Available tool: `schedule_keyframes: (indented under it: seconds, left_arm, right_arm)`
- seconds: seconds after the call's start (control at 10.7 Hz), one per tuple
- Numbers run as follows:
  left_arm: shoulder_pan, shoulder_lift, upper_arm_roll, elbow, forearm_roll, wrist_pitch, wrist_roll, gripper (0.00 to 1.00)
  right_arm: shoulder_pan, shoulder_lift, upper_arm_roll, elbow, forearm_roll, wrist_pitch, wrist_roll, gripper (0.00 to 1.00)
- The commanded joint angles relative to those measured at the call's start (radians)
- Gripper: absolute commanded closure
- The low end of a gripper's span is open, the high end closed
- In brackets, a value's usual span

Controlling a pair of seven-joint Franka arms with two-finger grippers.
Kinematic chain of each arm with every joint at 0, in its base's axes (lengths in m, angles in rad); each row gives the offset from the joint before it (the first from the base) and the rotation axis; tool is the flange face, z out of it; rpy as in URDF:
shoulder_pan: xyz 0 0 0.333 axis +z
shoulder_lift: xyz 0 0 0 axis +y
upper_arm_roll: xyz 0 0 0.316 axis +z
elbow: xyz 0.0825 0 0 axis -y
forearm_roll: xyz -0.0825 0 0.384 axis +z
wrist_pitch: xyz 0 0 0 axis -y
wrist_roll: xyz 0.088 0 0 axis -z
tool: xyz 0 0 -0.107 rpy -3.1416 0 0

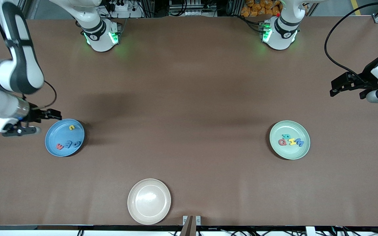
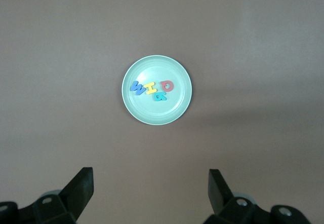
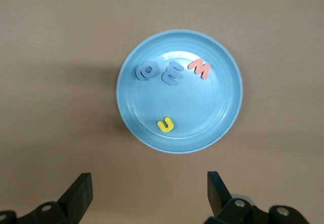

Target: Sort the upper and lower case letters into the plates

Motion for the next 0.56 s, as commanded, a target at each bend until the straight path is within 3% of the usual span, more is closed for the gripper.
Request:
schedule_keyframes:
  seconds: [0.0,0.28,0.47]
  left_arm:
    - [0.006,-0.007,0.001,0.006,0.036,-0.02,0.021,0.0]
    - [0.004,-0.004,0.001,0.008,0.035,-0.02,0.022,0.0]
    - [0.004,-0.004,0.001,0.008,0.035,-0.02,0.021,0.0]
  right_arm:
    - [0.058,-0.121,-0.041,-0.006,-0.002,-0.064,0.036,0.0]
    - [0.1,-0.123,-0.05,0.232,-0.002,-0.258,0.039,0.0]
    - [0.172,-0.12,-0.093,0.357,-0.002,-0.348,0.066,0.0]
